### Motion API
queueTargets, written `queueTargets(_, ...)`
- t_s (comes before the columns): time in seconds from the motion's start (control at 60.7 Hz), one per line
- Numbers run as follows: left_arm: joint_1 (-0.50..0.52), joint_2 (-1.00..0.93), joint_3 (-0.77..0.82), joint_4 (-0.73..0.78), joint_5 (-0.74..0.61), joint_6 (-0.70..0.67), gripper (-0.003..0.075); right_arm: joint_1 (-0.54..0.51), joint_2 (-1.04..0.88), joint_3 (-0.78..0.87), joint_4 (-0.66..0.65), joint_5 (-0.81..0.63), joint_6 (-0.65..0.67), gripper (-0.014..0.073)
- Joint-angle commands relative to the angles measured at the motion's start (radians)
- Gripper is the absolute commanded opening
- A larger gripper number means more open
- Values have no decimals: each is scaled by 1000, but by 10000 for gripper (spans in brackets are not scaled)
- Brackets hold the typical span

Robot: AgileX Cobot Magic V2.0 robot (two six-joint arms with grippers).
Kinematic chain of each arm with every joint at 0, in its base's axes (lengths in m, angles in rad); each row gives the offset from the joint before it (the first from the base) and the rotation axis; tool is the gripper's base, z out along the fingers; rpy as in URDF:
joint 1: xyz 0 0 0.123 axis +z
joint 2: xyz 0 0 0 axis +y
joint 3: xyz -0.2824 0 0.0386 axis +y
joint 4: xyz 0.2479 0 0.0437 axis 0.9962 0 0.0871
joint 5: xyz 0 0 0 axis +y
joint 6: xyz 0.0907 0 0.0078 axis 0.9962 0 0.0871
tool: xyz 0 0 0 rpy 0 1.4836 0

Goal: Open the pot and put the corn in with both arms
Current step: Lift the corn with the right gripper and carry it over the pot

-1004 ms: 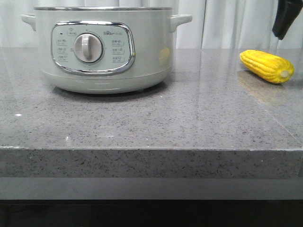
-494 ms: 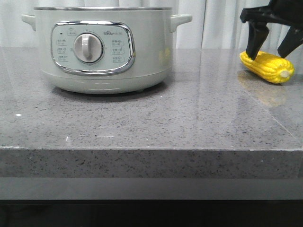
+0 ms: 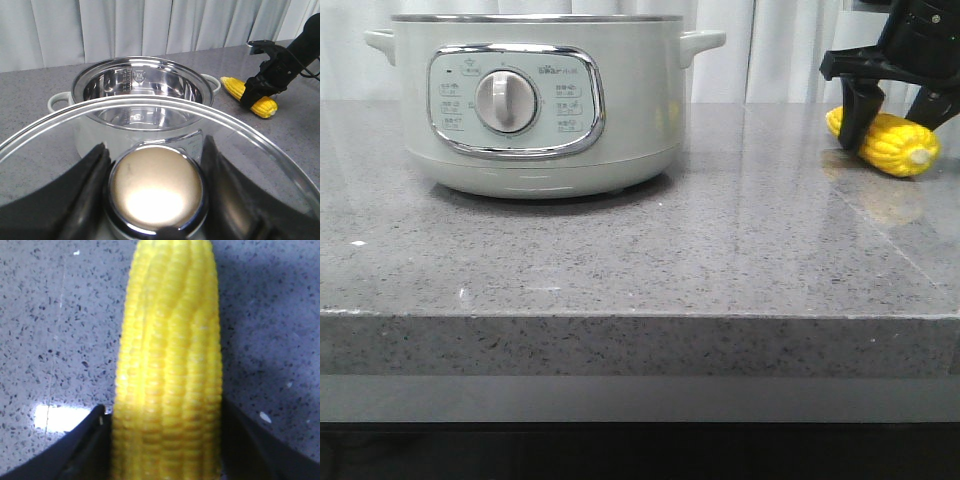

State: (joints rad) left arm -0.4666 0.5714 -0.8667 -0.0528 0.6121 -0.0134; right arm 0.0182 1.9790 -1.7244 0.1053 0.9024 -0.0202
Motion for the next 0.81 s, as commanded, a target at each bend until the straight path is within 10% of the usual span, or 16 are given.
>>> queueTargets(0.0, -6, -1, -40, -9, -152, -2, 206, -4, -52, -35, 6, -21, -8, 323)
queueTargets(0.79, -6, -1, -40, -9, -152, -2, 206, 117, -336, -162, 128, 173, -55, 305)
